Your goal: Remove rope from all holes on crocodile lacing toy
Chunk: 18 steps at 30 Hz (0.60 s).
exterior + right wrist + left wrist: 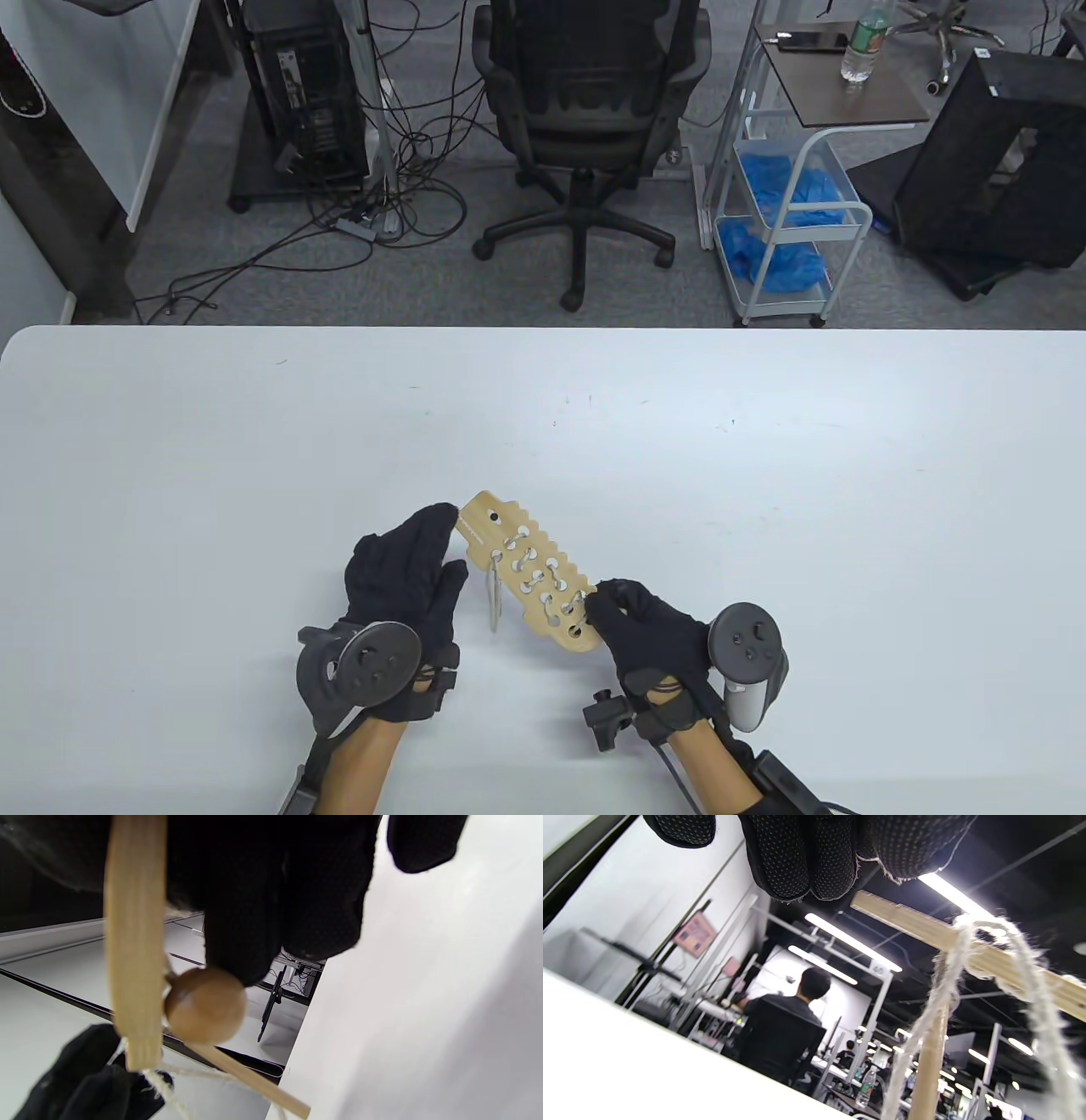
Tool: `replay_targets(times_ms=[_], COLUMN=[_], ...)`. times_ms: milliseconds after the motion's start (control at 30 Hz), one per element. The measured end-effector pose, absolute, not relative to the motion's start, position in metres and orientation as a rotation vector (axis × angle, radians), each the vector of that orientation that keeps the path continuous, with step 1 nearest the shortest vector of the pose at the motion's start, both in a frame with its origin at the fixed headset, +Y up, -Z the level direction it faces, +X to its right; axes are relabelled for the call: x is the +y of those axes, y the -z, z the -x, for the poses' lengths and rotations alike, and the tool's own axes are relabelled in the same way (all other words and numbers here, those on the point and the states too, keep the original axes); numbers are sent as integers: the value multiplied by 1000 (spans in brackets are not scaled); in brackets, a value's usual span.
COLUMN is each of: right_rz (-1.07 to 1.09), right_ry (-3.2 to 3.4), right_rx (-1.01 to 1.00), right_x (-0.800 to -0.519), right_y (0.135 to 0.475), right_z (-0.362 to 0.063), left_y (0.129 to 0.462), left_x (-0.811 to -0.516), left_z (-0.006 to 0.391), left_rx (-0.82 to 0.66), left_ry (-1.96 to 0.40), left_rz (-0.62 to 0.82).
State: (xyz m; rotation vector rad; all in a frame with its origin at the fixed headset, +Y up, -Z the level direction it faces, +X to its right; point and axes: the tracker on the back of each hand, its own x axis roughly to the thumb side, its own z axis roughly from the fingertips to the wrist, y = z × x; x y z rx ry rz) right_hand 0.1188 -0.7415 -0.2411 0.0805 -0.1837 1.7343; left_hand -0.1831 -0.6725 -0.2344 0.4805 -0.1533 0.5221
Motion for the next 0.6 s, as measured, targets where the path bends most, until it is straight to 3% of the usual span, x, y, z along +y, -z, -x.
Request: replay_targets(times_ms=[300,600], right_rz=[-103,-155], right_ry=[-1702,-1666], right_rx=[-175,-155], right_x=[-741,-740], right_y=[242,242], right_z=[-119,-116], left_y=[250,259], left_x=[-697,-711], left_z=[196,190], left_rx=[-109,-217], left_ry=[-804,-967], left_rz=[-278,-51])
